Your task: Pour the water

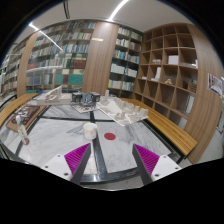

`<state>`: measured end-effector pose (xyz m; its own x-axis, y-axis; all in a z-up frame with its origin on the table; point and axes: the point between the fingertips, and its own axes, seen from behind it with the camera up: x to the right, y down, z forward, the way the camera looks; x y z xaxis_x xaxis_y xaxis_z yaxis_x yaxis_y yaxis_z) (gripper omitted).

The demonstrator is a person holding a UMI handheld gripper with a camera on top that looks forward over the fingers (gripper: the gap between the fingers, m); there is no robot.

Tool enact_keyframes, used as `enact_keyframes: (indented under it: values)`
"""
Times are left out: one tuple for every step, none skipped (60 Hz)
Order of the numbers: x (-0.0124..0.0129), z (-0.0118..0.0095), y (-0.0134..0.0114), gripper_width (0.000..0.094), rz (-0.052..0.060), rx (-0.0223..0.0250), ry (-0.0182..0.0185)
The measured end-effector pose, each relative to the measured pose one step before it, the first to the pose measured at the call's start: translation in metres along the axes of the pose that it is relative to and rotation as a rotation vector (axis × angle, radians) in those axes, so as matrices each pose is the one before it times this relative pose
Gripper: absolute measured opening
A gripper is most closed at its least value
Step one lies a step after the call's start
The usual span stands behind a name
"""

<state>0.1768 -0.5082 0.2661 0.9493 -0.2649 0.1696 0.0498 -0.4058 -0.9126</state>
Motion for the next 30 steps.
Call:
enact_keyframes:
  values:
    - [-0.0003, 0.00025, -0.00018, 0.0858, 0.0002, 0.00063, -0.00071]
    - [-0.0004, 0.00034, -0.00007, 0.0857, 0.0002, -0.00037, 0.00004]
    - [-0.00069, 0.00037, 0.0, 0.0857, 0.0003, -0.00113, 0.00043]
    - [-0.00094, 0.0004, -0.00021, 0.0859, -0.0001, -0.00085, 0.00042]
    - [-0.00121, 0.0003, -0.00008, 0.0858, -0.0003, -0.00093, 0.00035]
    - [-0.0015, 0.00017, -0.00009, 0.0859, -0.0007, -0.00045, 0.0007]
    - [-0.0013, 0.00019, 0.00025, 0.0856, -0.001, -0.00101, 0.00107]
    - [0.00027, 0.00256, 0.00103, 0.0857, -0.0014, -0.0011, 0.0001]
    - [-0.00665, -0.00276, 0.00052, 0.0857, -0.0022, -0.00351, 0.0038]
    - [-0.00189, -0.00047, 0.00113, 0.0858, -0.0023, -0.00253, 0.00046]
    - [-0.00187, -0.00012, 0.00145, 0.0855, -0.0024, -0.00203, -0.00015]
    - [-0.00206, -0.00029, 0.00157, 0.0857, -0.0023, -0.00178, -0.00038]
    - [-0.00237, -0.00024, 0.00184, 0.0857, -0.002, -0.00216, -0.00063]
    - [-0.00275, -0.0001, 0.00215, 0.0858, -0.0017, -0.00263, -0.00055]
    - [-0.00273, -0.00014, 0.00277, 0.0858, -0.0015, -0.00357, -0.00077]
    - [0.00009, 0.00114, 0.00323, 0.0859, -0.0013, -0.00332, -0.00217]
    - [-0.00104, 0.00195, 0.00361, 0.0856, -0.0011, -0.00393, -0.00325]
    - [-0.00558, -0.00004, 0.00417, 0.0855, -0.0016, -0.00289, -0.00192]
    - [-0.00475, -0.00016, 0.00354, 0.0855, -0.0015, -0.00321, -0.0036]
    - [-0.00516, 0.00027, 0.00398, 0.0854, -0.0021, -0.00279, -0.00493]
    - [-0.00563, 0.00012, 0.00404, 0.0856, -0.0026, -0.00325, -0.00607]
    - [-0.00644, 0.00043, 0.00446, 0.0856, -0.0025, -0.00368, -0.00672]
    - [-0.00576, 0.00021, 0.00443, 0.0857, -0.0024, -0.00618, -0.00845]
    - [-0.00546, -0.0013, 0.00239, 0.0858, -0.0033, -0.00867, -0.00945]
    - [-0.01148, 0.00354, 0.00899, 0.0855, -0.002, -0.00295, -0.0079]
    - [-0.00929, 0.0012, 0.00549, 0.0856, -0.0018, -0.00485, -0.00932]
    - [-0.00965, 0.00155, 0.00493, 0.0854, -0.0019, -0.00336, -0.0095]
    - [-0.01089, 0.00168, 0.00473, 0.0859, -0.0028, -0.00164, -0.01118]
    - [-0.00907, -0.00137, 0.00106, 0.0859, -0.0038, -0.00395, -0.01398]
    - [-0.01217, 0.00193, 0.00415, 0.0854, -0.004, -0.00132, -0.01404]
